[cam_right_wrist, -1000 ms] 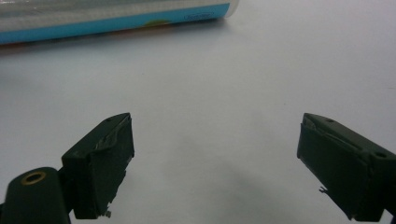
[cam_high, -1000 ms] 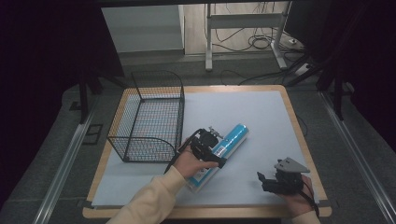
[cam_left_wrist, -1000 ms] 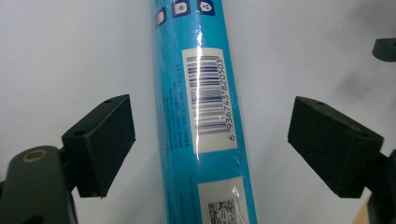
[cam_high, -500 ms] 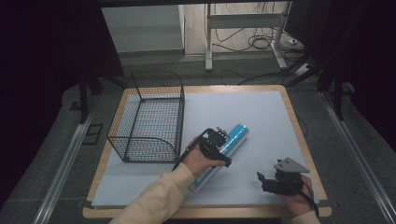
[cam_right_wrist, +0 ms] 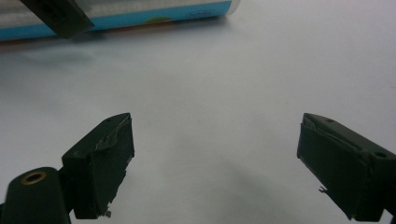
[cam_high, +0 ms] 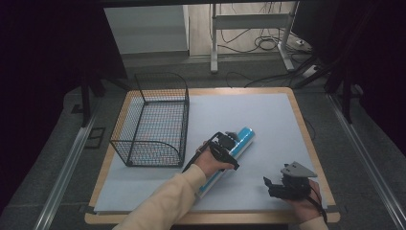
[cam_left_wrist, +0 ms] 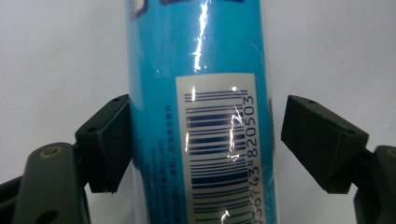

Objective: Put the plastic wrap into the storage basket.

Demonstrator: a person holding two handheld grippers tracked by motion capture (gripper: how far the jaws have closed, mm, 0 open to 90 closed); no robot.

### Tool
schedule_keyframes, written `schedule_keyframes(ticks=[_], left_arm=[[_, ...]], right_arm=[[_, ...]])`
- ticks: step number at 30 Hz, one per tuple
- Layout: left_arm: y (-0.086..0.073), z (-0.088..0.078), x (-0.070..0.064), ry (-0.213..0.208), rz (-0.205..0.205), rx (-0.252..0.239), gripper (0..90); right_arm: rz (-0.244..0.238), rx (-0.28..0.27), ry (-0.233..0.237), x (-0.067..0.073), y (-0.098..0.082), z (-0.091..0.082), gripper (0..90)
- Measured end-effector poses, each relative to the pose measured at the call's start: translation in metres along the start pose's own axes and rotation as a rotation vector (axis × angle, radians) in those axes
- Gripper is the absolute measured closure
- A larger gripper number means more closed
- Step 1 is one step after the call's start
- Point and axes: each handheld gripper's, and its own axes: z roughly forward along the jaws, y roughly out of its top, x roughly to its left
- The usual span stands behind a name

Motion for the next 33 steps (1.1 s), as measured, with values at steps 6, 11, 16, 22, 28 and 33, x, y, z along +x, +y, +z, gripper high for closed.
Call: schedule_keyframes(ticks=[6,11,16,22,28,33], left_arm=[[-0.001,0.002,0.002,0.016,-0.009,0.018,30.0],[-0.001,0.002,0.005,-0.005,-0.017,0.022,30.8],[0.000,0.001,0.014,-0.064,-0.047,0.030,31.2],[0.002,-0.001,0.015,-0.080,-0.024,0.064,31.3],[0.001,-0.006,0.016,-0.082,-0.009,0.062,31.4],[0.001,-0.011,0.017,-0.094,0.003,0.044,31.4]], right_arm=[[0.003,0.001,-0.001,0.000,0.000,0.000,11.3],[0.001,0.005,0.000,0.001,0.000,0.000,11.3],[0.008,0.008,-0.008,-0.001,0.000,0.000,11.5],[0.013,0.008,-0.013,-0.004,0.000,0.000,11.7],[0.013,0.005,-0.019,-0.003,0.000,-0.002,11.8],[0.012,0.006,-0.019,-0.003,0.000,-0.001,11.8]])
